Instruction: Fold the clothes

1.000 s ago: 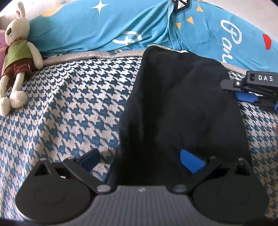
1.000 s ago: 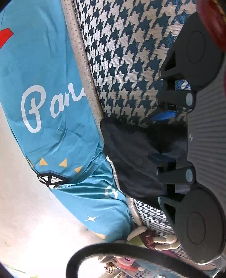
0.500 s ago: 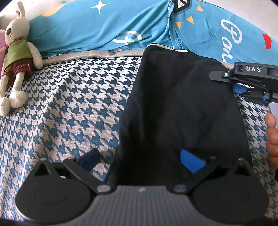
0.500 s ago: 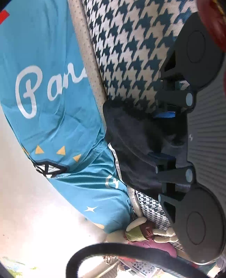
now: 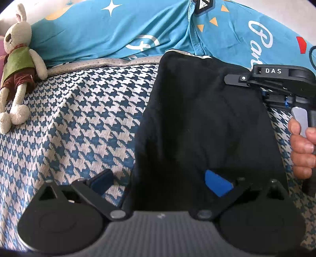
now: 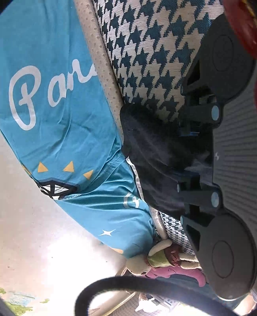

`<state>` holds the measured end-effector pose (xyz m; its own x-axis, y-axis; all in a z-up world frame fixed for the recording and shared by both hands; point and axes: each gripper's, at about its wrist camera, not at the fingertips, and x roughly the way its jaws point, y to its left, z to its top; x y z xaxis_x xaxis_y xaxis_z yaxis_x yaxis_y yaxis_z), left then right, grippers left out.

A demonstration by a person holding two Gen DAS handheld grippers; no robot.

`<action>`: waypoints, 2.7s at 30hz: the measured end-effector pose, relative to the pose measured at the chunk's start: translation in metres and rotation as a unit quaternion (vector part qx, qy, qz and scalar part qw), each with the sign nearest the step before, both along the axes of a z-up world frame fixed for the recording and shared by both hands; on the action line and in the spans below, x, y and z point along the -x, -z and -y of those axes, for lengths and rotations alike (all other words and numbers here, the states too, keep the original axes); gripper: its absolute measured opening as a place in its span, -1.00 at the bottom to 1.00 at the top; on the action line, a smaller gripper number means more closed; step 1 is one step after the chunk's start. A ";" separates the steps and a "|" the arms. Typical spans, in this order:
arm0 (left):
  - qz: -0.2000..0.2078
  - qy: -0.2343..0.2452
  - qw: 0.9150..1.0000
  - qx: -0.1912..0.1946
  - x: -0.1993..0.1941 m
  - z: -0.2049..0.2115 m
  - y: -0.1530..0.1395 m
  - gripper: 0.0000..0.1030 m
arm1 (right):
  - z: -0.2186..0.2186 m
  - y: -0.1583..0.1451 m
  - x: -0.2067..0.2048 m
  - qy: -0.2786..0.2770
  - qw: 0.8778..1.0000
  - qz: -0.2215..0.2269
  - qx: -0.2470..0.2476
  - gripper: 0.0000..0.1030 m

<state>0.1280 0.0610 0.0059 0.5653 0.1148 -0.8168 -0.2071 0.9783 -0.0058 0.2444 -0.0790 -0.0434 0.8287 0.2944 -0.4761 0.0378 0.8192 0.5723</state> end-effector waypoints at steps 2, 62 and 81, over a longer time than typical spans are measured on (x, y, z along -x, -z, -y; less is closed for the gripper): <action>0.000 -0.001 1.000 0.000 0.000 0.000 0.000 1.00 | -0.003 -0.001 0.001 0.008 1.000 -0.002 0.008 -0.74; 0.014 0.028 0.998 0.063 0.090 0.038 -0.022 1.00 | 0.117 -0.072 0.203 0.395 0.901 -0.118 0.132 -0.09; 0.032 0.014 0.998 0.057 0.127 0.041 -0.025 0.99 | 0.033 -0.085 0.222 0.218 0.957 -0.129 0.143 -0.09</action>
<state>0.0013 0.0202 0.0310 0.6184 0.0076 -0.7859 -0.1763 0.9758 -0.1293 0.0221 -0.1119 0.0414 0.6875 -0.2263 -0.6900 0.5215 0.8151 0.2523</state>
